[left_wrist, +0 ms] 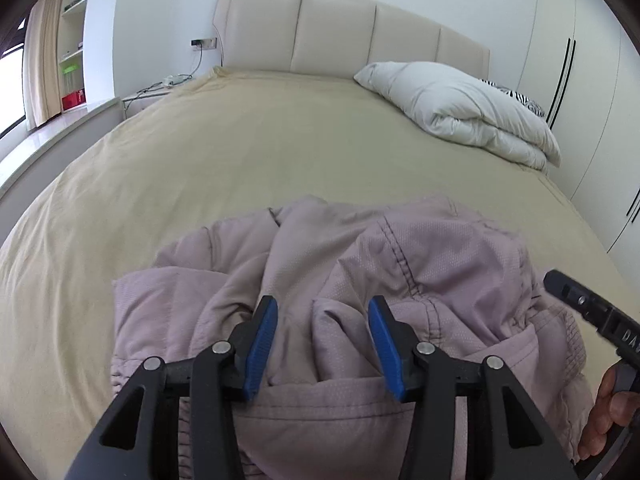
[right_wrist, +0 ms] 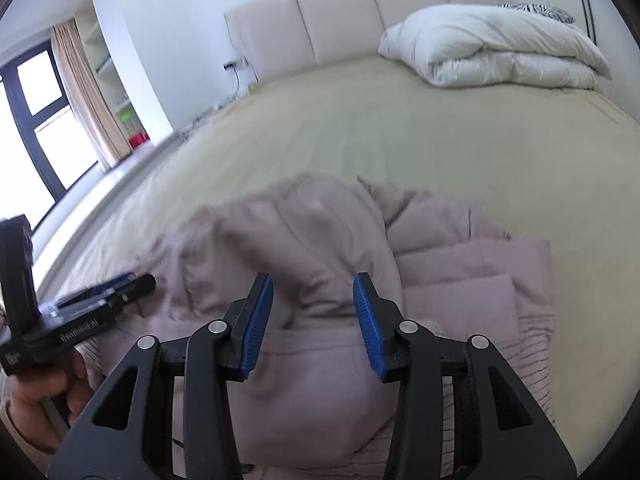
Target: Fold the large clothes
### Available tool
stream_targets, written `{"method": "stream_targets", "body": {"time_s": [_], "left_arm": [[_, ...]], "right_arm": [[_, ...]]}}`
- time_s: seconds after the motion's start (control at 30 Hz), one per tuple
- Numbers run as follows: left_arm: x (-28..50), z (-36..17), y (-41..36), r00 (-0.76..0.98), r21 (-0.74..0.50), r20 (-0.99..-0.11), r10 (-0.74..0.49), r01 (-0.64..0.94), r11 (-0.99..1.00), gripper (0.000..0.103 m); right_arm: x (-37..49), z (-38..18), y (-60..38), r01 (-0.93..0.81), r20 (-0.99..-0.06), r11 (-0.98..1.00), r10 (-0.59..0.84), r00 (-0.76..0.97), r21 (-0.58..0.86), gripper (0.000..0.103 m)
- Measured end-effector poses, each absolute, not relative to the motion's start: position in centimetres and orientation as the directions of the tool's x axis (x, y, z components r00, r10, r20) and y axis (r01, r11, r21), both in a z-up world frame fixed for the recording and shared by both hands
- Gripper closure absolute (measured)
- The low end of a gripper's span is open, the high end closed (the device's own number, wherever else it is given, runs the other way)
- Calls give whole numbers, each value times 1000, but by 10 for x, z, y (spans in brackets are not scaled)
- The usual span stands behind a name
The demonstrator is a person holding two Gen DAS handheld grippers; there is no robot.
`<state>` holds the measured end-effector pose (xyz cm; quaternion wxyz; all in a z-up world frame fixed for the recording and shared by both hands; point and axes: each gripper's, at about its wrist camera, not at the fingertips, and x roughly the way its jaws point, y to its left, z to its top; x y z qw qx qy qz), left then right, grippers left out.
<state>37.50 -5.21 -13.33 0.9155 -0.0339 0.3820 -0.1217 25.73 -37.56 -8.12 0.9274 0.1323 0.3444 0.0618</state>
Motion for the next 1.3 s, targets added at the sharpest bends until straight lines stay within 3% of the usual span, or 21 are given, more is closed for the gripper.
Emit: {"method": "stream_targets", "body": {"time_s": [0.17,0.37,0.47,0.67,0.93,1.13,1.2,1.3], "left_arm": [[393,-147,-53,638,-124,-740,-213,182,975,51],[417,-164,-53,610,-149,-761,-222,168,974,51],[425,-173,-59,606,-137,-766,-216,175,975,49],[421,-181,-65,630,-119,-748,-208,181,976,49],[405,-119,-76,692,-113,-684,-230,212,971,53],[447,-165,-117,584,-1,-794,-169,276,961,61],[453,-177,-110,581,-48,-791,-189,249,967,61],[451,-184,-114,594,-12,-787,-167,255,967,60]], "right_arm": [[296,-63,-331,-120,-666,973,222,712,196,62],[352,-123,-320,-62,-809,994,112,577,93,63],[350,-141,-333,-48,-774,984,166,610,174,63],[337,-154,-329,-61,-736,987,151,660,147,63],[334,-163,-332,-66,-725,985,162,670,159,63],[325,-167,-339,-67,-723,985,163,671,159,63],[323,-167,-335,-70,-724,986,160,671,153,62],[322,-166,-335,-75,-724,987,158,671,146,62]]}}
